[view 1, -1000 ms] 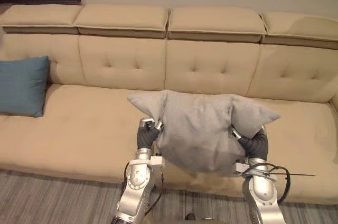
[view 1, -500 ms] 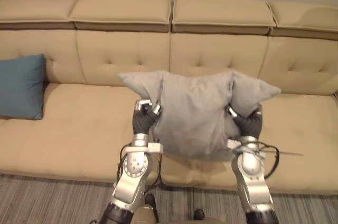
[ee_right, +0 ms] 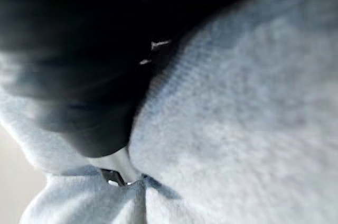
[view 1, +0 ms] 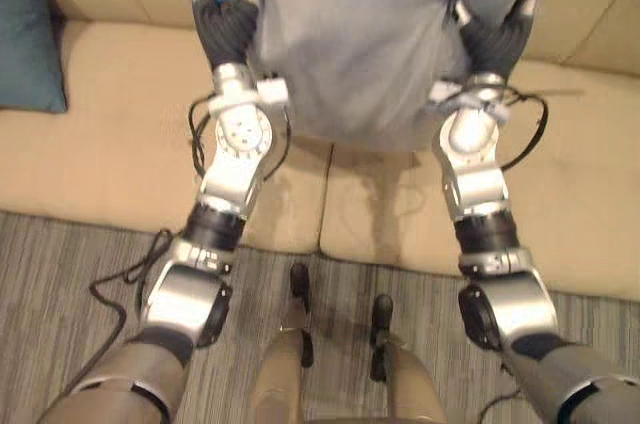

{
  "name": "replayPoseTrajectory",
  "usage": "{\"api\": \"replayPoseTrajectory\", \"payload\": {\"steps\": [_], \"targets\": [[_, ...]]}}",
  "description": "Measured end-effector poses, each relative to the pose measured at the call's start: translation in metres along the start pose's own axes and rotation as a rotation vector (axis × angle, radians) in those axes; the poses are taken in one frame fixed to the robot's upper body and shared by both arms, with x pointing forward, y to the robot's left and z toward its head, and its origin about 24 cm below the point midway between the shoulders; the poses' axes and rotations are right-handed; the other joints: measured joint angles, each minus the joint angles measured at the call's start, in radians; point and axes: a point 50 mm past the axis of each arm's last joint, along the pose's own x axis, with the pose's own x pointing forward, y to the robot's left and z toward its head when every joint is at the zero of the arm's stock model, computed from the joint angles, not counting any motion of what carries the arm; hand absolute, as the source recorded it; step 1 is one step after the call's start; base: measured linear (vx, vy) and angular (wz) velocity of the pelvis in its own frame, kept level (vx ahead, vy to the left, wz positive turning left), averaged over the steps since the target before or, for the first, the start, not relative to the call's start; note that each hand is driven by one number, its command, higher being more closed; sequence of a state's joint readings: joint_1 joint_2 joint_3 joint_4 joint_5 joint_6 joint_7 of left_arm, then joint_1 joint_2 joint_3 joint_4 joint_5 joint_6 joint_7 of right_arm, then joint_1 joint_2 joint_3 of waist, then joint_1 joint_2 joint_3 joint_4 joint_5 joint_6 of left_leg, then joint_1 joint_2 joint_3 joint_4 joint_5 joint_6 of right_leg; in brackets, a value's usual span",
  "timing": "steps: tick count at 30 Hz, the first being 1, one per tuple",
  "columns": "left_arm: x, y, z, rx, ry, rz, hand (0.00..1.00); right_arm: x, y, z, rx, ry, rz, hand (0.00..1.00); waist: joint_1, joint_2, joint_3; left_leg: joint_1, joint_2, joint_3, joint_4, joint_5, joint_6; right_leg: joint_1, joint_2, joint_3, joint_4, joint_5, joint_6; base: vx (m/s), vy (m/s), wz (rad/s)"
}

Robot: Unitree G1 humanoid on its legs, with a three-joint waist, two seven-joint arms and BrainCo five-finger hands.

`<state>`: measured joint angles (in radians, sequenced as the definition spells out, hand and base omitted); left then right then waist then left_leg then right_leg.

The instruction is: Pick up cushions and gather them together orderly.

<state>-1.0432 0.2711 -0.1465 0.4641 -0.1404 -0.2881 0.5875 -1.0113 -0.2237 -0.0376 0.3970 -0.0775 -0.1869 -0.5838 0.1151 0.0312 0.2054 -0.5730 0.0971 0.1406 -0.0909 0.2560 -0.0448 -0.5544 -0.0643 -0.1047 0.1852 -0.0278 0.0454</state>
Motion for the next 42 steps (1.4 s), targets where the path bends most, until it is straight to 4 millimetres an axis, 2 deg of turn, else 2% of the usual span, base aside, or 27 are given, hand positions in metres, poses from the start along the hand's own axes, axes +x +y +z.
{"api": "replayPoseTrajectory", "payload": {"steps": [2,6,11,12,13,16,20,23,26,28,29,30,31,32,33,35,38,40,41,42], "targets": [[0.009,-0.001,0.0,0.015,0.006,0.006,1.0,0.008,0.003,0.006,0.006,-0.014,-0.008,1.0,-0.001,0.001,0.022,-0.024,-0.001,-0.007,-0.007,0.012,-0.003,-0.027,-0.001,0.0,0.003,0.0,0.0,0.02,0.005,0.01],[0.018,-0.003,-0.005,-0.005,0.064,-0.005,1.0,0.013,0.002,0.004,0.028,0.023,-0.023,1.0,-0.005,0.001,0.065,-0.054,0.002,-0.014,-0.01,0.015,-0.006,-0.056,0.001,0.006,0.005,0.0,0.0,0.07,0.011,0.01],[0.026,-0.011,0.004,-0.077,0.05,-0.04,1.0,0.017,-0.005,0.002,0.086,0.061,-0.068,1.0,-0.007,0.002,0.089,-0.087,0.018,-0.008,-0.01,0.015,-0.008,-0.113,0.013,0.031,0.043,0.0,0.0,0.06,0.006,-0.06],[0.027,-0.012,0.004,-0.084,0.054,-0.039,0.0,0.017,-0.005,0.001,0.091,0.069,-0.069,1.0,-0.008,0.002,0.089,-0.09,0.018,-0.007,-0.01,0.016,-0.009,-0.118,0.014,0.034,0.045,0.0,0.0,0.05,0.016,-0.13],[0.029,-0.012,0.003,-0.095,0.061,-0.035,0.0,0.017,-0.004,-0.003,0.094,0.09,-0.071,0.0,-0.009,0.002,0.089,-0.093,0.021,0.002,-0.01,0.017,-0.01,-0.129,0.014,0.04,0.055,0.0,0.0,0.03,0.011,-0.11],[0.031,-0.008,0.0,-0.102,0.082,-0.018,0.0,0.02,-0.009,-0.004,0.147,0.118,-0.109,0.0,-0.01,0.002,0.089,-0.106,0.025,0.016,-0.01,0.02,-0.014,-0.151,0.016,0.057,0.062,0.0,0.0,0.03,0.009,-0.15],[0.041,-0.004,0.005,-0.088,0.068,-0.002,0.0,0.027,-0.011,0.001,0.183,0.11,-0.127,0.0,-0.017,0.001,0.089,-0.137,0.032,0.015,-0.01,0.025,-0.022,-0.185,0.023,0.059,0.064,-0.001,0.0,0.0,-0.003,-0.06],[0.048,0.009,0.007,-0.07,0.058,0.028,0.0,0.034,-0.017,0.001,0.189,0.114,-0.141,0.0,-0.021,0.001,0.089,-0.146,0.035,0.014,-0.011,0.03,-0.028,-0.195,0.028,0.059,0.068,-0.002,-0.001,0.0,0.0,-0.01],[0.055,0.028,0.008,-0.055,0.054,0.079,0.0,0.044,-0.037,0.003,0.188,0.1,-0.178,0.0,-0.025,0.001,0.089,-0.147,0.038,0.012,-0.011,0.032,-0.032,-0.197,0.03,0.054,0.074,-0.004,-0.004,0.0,-0.004,0.03],[0.06,0.053,0.009,-0.072,0.059,0.161,0.0,0.054,-0.062,0.001,0.198,0.107,-0.236,0.0,-0.029,0.001,0.089,-0.148,0.038,0.01,-0.011,0.035,-0.031,-0.199,0.029,0.05,0.086,-0.007,-0.004,0.01,-0.002,0.06],[0.061,0.06,0.008,-0.069,0.061,0.178,0.0,0.056,-0.068,0.0,0.197,0.112,-0.244,0.0,-0.031,0.001,0.089,-0.147,0.038,0.009,-0.011,0.036,-0.031,-0.199,0.028,0.05,0.09,-0.009,-0.004,0.02,-0.01,0.07],[0.06,0.077,0.005,-0.061,0.069,0.22,0.0,0.059,-0.082,-0.001,0.205,0.114,-0.263,0.0,-0.033,0.001,0.089,-0.143,0.039,0.008,-0.011,0.038,-0.03,-0.198,0.027,0.048,0.094,-0.01,-0.005,0.01,-0.009,0.04],[0.06,0.083,0.004,-0.055,0.071,0.234,0.0,0.06,-0.086,-0.001,0.206,0.113,-0.268,0.0,-0.034,0.001,0.089,-0.142,0.039,0.008,-0.011,0.038,-0.03,-0.197,0.027,0.048,0.094,-0.01,-0.005,0.04,-0.024,0.02],[0.054,0.109,-0.005,-0.037,0.097,0.287,0.0,0.061,-0.1,-0.002,0.214,0.117,-0.27,0.0,-0.04,0.001,0.089,-0.134,0.04,0.009,-0.011,0.039,-0.031,-0.192,0.027,0.048,0.1,-0.01,-0.005,0.0,0.0,0.0],[0.05,0.117,-0.009,-0.029,0.109,0.304,0.0,0.06,-0.105,-0.005,0.211,0.122,-0.271,0.0,-0.041,0.001,0.089,-0.128,0.041,0.009,-0.011,0.039,-0.031,-0.19,0.027,0.048,0.106,-0.01,-0.005,0.04,-0.024,0.03],[0.034,0.136,-0.026,-0.017,0.166,0.333,0.0,0.048,-0.121,-0.021,0.214,0.167,-0.279,0.0,-0.051,0.001,0.089,-0.097,0.041,0.006,-0.011,0.039,-0.031,-0.157,0.027,0.042,0.11,-0.017,-0.006,0.04,-0.027,0.09],[0.014,0.15,-0.04,0.007,0.212,0.329,0.0,0.029,-0.136,-0.041,0.185,0.222,-0.265,0.0,-0.062,-0.003,0.087,-0.06,0.034,0.0,-0.011,0.038,-0.031,-0.12,0.02,0.033,0.12,-0.039,-0.012,0.03,-0.03,0.14],[-0.01,0.161,-0.049,0.037,0.232,0.29,0.0,0.0,-0.16,-0.058,0.133,0.269,-0.253,0.0,-0.058,-0.005,0.086,-0.038,0.033,-0.002,-0.012,0.033,-0.037,-0.1,0.02,0.029,0.127,-0.049,-0.011,0.03,-0.039,0.05],[-0.015,0.163,-0.051,0.046,0.24,0.286,0.0,-0.006,-0.163,-0.062,0.12,0.282,-0.248,0.0,-0.058,-0.005,0.086,-0.035,0.034,-0.002,-0.012,0.033,-0.036,-0.097,0.021,0.029,0.127,-0.049,-0.011,0.02,-0.034,-0.01],[-0.036,0.169,-0.063,0.066,0.291,0.273,0.0,-0.029,-0.173,-0.074,0.089,0.332,-0.233,0.0,-0.06,-0.005,0.086,-0.021,0.034,-0.006,-0.012,0.032,-0.036,-0.082,0.021,0.028,0.127,-0.05,-0.01,0.03,-0.037,0.05]]}}
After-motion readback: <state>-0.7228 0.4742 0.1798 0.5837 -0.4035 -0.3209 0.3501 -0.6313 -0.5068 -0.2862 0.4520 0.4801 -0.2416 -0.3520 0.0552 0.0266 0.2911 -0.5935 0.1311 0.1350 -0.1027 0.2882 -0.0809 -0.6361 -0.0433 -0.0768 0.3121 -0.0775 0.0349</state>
